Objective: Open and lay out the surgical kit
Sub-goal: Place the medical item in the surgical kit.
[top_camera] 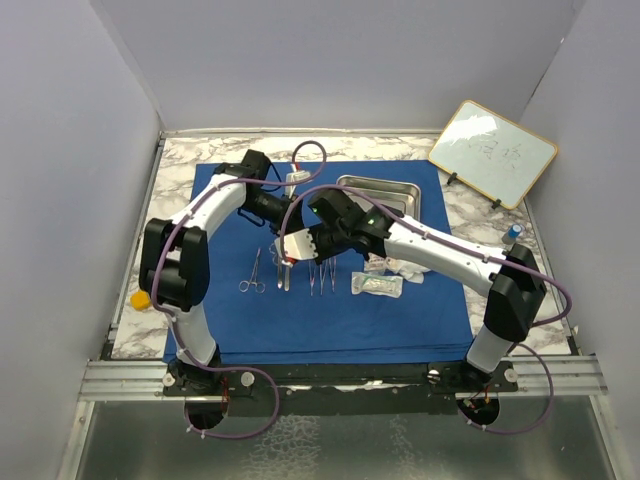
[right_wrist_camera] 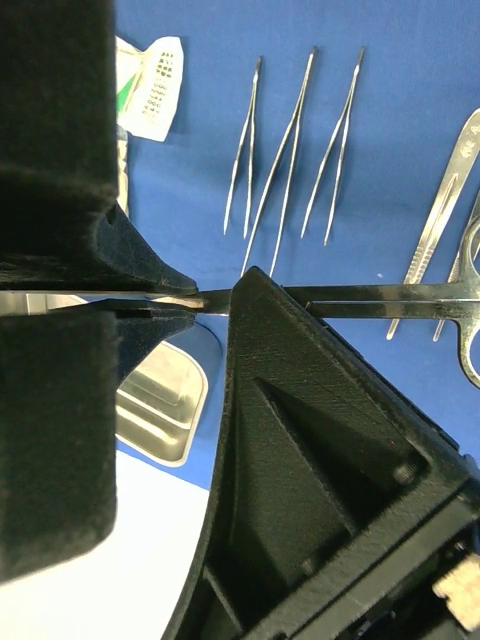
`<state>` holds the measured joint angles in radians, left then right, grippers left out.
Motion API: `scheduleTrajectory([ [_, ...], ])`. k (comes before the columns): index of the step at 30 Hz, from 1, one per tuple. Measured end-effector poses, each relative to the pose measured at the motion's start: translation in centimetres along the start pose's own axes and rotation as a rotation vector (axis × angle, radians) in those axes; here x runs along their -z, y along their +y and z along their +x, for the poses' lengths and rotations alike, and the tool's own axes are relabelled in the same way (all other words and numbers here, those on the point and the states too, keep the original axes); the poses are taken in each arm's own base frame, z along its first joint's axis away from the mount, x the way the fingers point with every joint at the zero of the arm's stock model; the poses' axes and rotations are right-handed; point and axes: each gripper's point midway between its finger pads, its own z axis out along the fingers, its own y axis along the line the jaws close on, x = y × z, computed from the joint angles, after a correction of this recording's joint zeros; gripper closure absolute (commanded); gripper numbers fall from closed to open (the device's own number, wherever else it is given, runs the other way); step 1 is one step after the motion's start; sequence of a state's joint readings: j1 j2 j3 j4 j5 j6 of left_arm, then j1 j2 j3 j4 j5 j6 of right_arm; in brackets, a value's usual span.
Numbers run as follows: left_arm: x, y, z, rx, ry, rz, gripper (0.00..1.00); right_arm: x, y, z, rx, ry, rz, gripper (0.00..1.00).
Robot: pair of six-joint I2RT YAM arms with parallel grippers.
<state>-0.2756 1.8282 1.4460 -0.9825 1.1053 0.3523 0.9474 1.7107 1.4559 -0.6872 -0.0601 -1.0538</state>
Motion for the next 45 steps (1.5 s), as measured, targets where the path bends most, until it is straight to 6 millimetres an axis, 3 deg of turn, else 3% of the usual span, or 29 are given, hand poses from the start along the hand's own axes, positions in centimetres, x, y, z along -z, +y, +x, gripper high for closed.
scheduleTrajectory([
  [7, -0.5, -0.1, 0.3, 0.009, 0.014, 0.022, 1.0, -0.1, 0.3, 0.0, 0.001, 0.002, -0.006, 0.97],
  [15, -0.6, -0.1, 0.4, 0.004, 0.014, 0.023, 1.0, -0.1, 0.5, 0.1, -0.029, -0.004, 0.004, 0.6],
  [19, -0.8, 0.6, 0.8, 0.026, -0.005, 0.009, 1.0, 0.6, 1.3, 0.2, -0.069, -0.02, 0.016, 0.51],
  [24, 0.0, 1.8, 1.9, 0.09, -0.06, -0.064, 1.0, 2.2, 0.7, -0.5, -0.112, -0.073, 0.07, 0.49],
  [30, 4.3, 3.6, 1.9, 0.091, -0.244, -0.308, 1.0, 4.5, -0.4, 0.1, -0.202, -0.141, 0.143, 0.48],
  [39, 11.7, 8.2, 5.0, 0.263, -0.53, -0.65, 1.0, 6.2, -1.1, 6.6, -0.488, -0.146, 0.241, 0.48],
  [45, 14.6, 8.5, 5.4, 0.254, -0.623, -0.78, 1.0, 5.6, 1.0, 10.5, -0.676, -0.103, 0.271, 0.47],
])
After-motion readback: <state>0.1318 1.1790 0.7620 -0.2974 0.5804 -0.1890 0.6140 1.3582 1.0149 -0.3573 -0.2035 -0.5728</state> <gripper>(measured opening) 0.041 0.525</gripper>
